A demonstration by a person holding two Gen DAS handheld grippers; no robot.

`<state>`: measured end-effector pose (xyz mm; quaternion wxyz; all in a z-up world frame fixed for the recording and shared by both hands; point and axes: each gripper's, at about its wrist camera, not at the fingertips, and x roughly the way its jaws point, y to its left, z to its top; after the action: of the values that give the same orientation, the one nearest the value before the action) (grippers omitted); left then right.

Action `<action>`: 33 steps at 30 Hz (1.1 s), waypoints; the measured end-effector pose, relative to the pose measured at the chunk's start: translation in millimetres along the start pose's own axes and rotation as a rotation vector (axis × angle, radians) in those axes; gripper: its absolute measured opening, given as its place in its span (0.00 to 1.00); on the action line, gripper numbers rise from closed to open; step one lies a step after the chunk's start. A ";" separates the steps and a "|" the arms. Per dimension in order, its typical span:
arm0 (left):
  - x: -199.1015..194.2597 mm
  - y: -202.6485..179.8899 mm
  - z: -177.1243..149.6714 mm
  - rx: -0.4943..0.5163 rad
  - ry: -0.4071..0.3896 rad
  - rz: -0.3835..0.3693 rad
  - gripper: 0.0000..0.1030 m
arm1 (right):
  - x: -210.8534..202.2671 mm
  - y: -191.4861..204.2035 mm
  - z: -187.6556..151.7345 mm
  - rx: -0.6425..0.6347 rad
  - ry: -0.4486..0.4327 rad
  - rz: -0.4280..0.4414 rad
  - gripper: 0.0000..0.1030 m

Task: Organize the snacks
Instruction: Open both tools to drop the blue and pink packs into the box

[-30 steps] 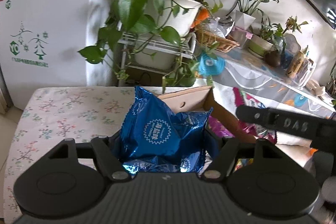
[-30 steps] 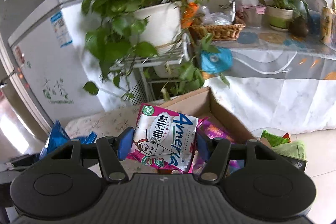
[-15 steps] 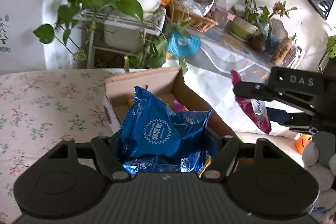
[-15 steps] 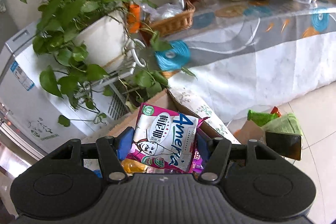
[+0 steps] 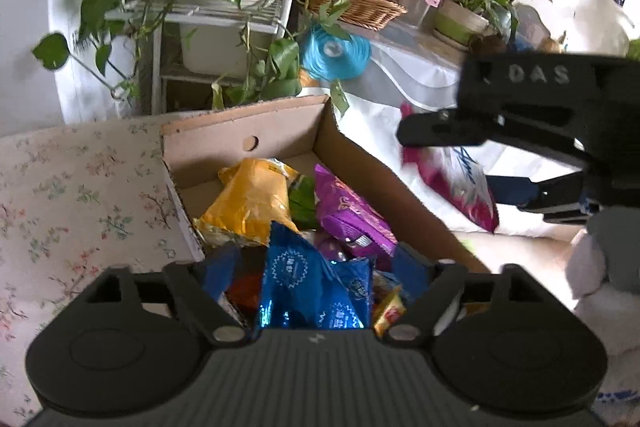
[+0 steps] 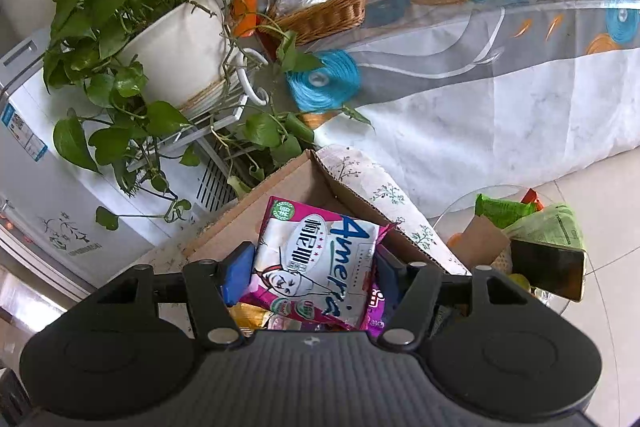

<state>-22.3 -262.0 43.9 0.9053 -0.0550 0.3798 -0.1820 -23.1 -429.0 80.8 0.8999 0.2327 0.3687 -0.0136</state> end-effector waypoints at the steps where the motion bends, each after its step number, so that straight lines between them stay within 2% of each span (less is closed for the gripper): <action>1: -1.0 -1.8 -0.2 0.008 -0.001 0.012 0.90 | 0.3 0.0 -0.3 0.003 0.004 -0.008 0.82; 5: -6.7 -2.4 0.4 0.009 0.011 0.025 0.93 | -2.6 -1.7 -0.6 0.017 -0.004 -0.016 0.90; 15: -16.8 0.6 0.8 0.015 0.063 0.114 0.95 | -6.1 2.2 -1.8 -0.001 0.001 -0.041 0.96; 19: -21.4 3.7 -1.2 0.020 0.078 0.149 0.95 | -9.0 3.3 -3.8 -0.016 -0.002 -0.080 0.97; 24: -27.2 7.7 -1.5 0.014 0.088 0.179 0.95 | -11.2 8.0 -9.5 -0.063 -0.014 -0.170 0.97; 29: -34.2 11.5 -0.7 0.018 0.095 0.210 0.96 | -10.2 8.8 -16.2 -0.051 -0.003 -0.191 0.98; 33: -38.3 17.1 -1.0 0.004 0.103 0.248 0.96 | -13.9 12.8 -19.4 -0.096 -0.018 -0.250 1.00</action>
<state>-42.8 -231.9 64.7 0.9003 0.0037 0.4293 -0.0719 -43.5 -411.3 83.3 0.9045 0.1413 0.3871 -0.1098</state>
